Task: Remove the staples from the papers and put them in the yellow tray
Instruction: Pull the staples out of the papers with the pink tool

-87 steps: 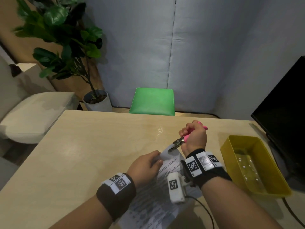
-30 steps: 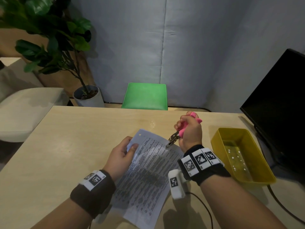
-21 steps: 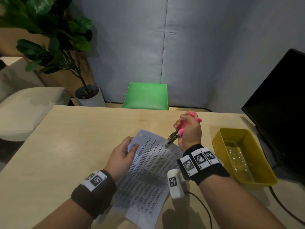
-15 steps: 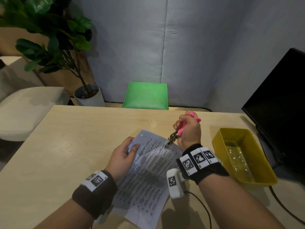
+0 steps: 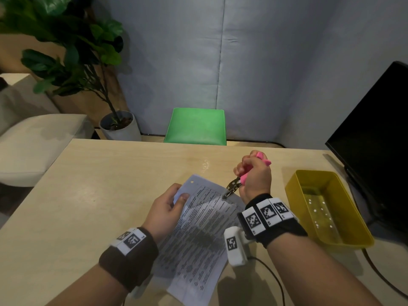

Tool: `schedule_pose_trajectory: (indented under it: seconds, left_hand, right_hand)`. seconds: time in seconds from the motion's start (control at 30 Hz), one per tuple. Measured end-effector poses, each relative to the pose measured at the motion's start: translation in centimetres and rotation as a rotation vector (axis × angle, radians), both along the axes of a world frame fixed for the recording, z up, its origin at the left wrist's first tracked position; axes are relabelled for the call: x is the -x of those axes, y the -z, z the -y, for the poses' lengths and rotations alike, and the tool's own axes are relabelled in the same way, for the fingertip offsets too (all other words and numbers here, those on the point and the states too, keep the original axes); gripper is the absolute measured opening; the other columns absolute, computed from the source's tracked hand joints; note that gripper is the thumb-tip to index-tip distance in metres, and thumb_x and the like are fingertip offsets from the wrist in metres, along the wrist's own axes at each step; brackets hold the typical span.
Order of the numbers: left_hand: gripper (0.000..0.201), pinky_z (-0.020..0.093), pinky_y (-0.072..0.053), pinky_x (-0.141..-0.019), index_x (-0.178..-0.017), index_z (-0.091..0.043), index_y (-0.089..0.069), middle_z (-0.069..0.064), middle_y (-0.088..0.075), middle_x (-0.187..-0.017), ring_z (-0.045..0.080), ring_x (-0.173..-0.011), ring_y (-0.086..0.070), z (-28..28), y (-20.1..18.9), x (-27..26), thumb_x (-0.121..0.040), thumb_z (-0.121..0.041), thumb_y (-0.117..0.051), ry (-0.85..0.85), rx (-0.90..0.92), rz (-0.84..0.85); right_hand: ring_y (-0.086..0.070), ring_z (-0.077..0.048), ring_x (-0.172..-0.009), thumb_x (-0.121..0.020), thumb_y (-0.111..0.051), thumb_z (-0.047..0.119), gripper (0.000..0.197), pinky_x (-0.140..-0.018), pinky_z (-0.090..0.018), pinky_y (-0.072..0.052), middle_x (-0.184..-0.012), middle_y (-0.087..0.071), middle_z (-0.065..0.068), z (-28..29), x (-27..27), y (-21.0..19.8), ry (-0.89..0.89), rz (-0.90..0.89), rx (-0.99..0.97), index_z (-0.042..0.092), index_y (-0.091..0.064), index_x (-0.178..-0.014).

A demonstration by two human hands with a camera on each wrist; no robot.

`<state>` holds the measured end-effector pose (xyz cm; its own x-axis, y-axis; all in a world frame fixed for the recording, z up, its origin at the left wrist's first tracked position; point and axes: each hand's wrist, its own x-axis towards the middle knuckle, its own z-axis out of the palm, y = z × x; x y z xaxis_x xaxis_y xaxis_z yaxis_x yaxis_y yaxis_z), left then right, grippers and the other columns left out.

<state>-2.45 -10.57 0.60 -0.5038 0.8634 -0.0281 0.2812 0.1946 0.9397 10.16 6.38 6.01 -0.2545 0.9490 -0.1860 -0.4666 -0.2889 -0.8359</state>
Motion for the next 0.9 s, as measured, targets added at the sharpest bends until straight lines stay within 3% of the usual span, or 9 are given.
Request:
schedule_pose_trajectory:
  seconds: [0.13,0.23,0.3,0.4,0.47,0.57,0.67,0.9]
  left_hand:
    - [0.020,0.033,-0.042,-0.055,-0.102,-0.032,-0.056,0.017,-0.068,-0.088,0.029,-0.061,-0.054,-0.2,-0.3,-0.1,-0.089,-0.043,-0.045,-0.009,0.001,0.002]
    - [0.023,0.032,-0.037,-0.053,-0.104,-0.032,-0.055,0.025,-0.064,-0.087,0.022,-0.057,-0.046,-0.2,-0.3,0.1,-0.089,-0.045,-0.044,-0.003,0.012,-0.009]
    - [0.015,0.032,-0.036,-0.054,-0.103,-0.032,-0.055,0.027,-0.063,-0.087,0.021,-0.057,-0.044,-0.3,-0.3,0.2,-0.094,-0.038,-0.045,-0.002,0.014,0.006]
    - [0.013,0.027,-0.042,-0.054,-0.105,-0.030,-0.055,0.012,-0.070,-0.089,0.020,-0.059,-0.054,-0.3,-0.7,0.3,-0.097,-0.026,-0.046,-0.030,0.007,0.019]
    - [0.014,0.020,-0.047,-0.054,-0.107,-0.022,-0.055,0.001,-0.071,-0.092,0.009,-0.063,-0.063,-0.3,-1.2,0.3,-0.097,-0.020,-0.046,-0.053,-0.018,0.033]
    - [0.012,0.019,-0.042,-0.048,-0.103,-0.014,-0.056,0.003,-0.069,-0.080,0.004,-0.048,-0.054,-0.3,-1.8,0.6,-0.097,-0.016,-0.045,-0.070,-0.056,0.022]
    - [0.012,0.012,-0.036,-0.042,-0.101,-0.009,-0.055,-0.004,-0.063,-0.067,-0.002,-0.040,-0.048,-0.4,-2.2,0.8,-0.097,-0.014,-0.045,-0.084,-0.087,0.043]
    - [0.011,0.018,-0.031,-0.040,-0.092,-0.015,-0.054,-0.007,-0.056,-0.051,0.002,-0.035,-0.038,-0.3,-2.4,1.8,-0.097,-0.016,-0.046,-0.114,-0.102,0.018]
  right_hand:
    - [-0.038,-0.015,-0.049,-0.077,-0.034,-0.015,0.029,-0.049,-0.028,-0.034,-0.062,-0.041,-0.003,-0.1,0.1,0.2,-0.011,-0.003,-0.045,0.012,-0.041,-0.071]
    - [-0.041,-0.013,-0.052,-0.079,-0.036,-0.014,0.027,-0.052,-0.027,-0.033,-0.068,-0.044,-0.003,-0.3,0.0,0.1,-0.024,-0.013,-0.066,0.012,-0.044,-0.077]
    - [-0.041,-0.013,-0.053,-0.080,-0.037,-0.013,0.027,-0.053,-0.027,-0.034,-0.069,-0.044,-0.003,-0.7,-0.3,0.0,-0.023,-0.013,-0.074,0.012,-0.044,-0.077]
    - [-0.042,-0.013,-0.054,-0.081,-0.038,-0.012,0.025,-0.054,-0.027,-0.035,-0.071,-0.045,-0.003,-1.5,-0.9,-0.1,-0.013,-0.029,-0.067,0.012,-0.046,-0.079]
    - [-0.042,-0.014,-0.055,-0.081,-0.038,-0.012,0.026,-0.054,-0.027,-0.035,-0.071,-0.045,-0.003,-1.9,-1.4,-0.1,-0.011,-0.031,-0.060,0.012,-0.047,-0.079]
    - [-0.041,-0.014,-0.055,-0.081,-0.038,-0.011,0.026,-0.055,-0.028,-0.035,-0.071,-0.045,-0.003,-2.2,-2.0,0.0,-0.012,-0.041,-0.045,0.012,-0.047,-0.078]
    - [-0.042,-0.014,-0.056,-0.081,-0.038,-0.011,0.026,-0.055,-0.027,-0.035,-0.071,-0.046,-0.003,-2.4,-2.5,0.1,-0.007,-0.029,-0.041,0.013,-0.047,-0.078]
    - [-0.042,-0.014,-0.054,-0.082,-0.038,-0.011,0.027,-0.054,-0.028,-0.035,-0.069,-0.046,-0.003,-2.7,-3.3,0.0,0.003,-0.023,-0.018,0.014,-0.048,-0.076]
